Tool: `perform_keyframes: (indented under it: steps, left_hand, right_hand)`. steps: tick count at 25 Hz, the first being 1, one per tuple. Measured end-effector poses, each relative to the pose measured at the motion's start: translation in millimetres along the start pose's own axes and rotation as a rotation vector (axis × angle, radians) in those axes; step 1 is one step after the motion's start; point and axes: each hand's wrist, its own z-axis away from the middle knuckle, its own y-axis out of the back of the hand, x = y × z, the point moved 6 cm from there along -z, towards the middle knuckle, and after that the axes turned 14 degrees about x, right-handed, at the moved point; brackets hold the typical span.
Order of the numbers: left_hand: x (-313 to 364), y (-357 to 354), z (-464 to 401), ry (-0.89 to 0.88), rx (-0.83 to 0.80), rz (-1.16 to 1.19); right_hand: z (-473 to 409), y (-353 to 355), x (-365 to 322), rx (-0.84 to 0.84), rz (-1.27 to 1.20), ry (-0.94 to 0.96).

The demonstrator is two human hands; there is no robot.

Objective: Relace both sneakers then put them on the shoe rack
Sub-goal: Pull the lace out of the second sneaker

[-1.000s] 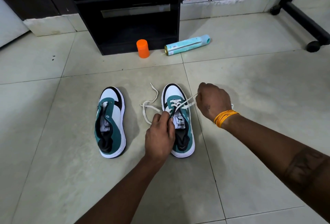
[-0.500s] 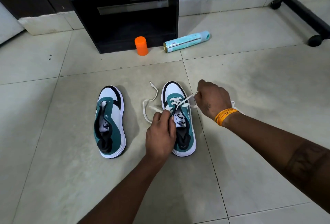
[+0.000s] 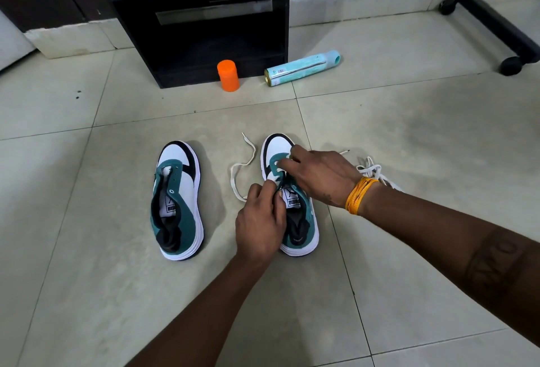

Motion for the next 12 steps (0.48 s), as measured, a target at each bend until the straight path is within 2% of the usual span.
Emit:
perform_keyframes:
  steps: [2,5,6,8,10,12]
  left_hand:
    - [0,-1,0,-0.007,-0.002,-0.01]
    - [2,-1,1,-0.012,0.0,-0.014]
    - [2,-1,1,-0.012,0.002,-0.009]
    - [1,-2,0,-0.004,0.001,-0.002]
    - [1,-3,0,-0.003,-0.002,-0.003]
    - [2,-3,1,-0.011,-0.001,-0.004]
  right_hand:
    - [-3,0,8,-0.005,0.057,-0.077]
    - [6,2,36,-0.004,0.153,-0.463]
    - [11,-1,37,-0.027,0.138,-0.516]
    - [12,-2,25,-0.025,0.051,-0.429]
    - [7,0,6,-0.026,-0.002,-0.202]
    - [4,-1,2,-0.06,0.014,-0.061]
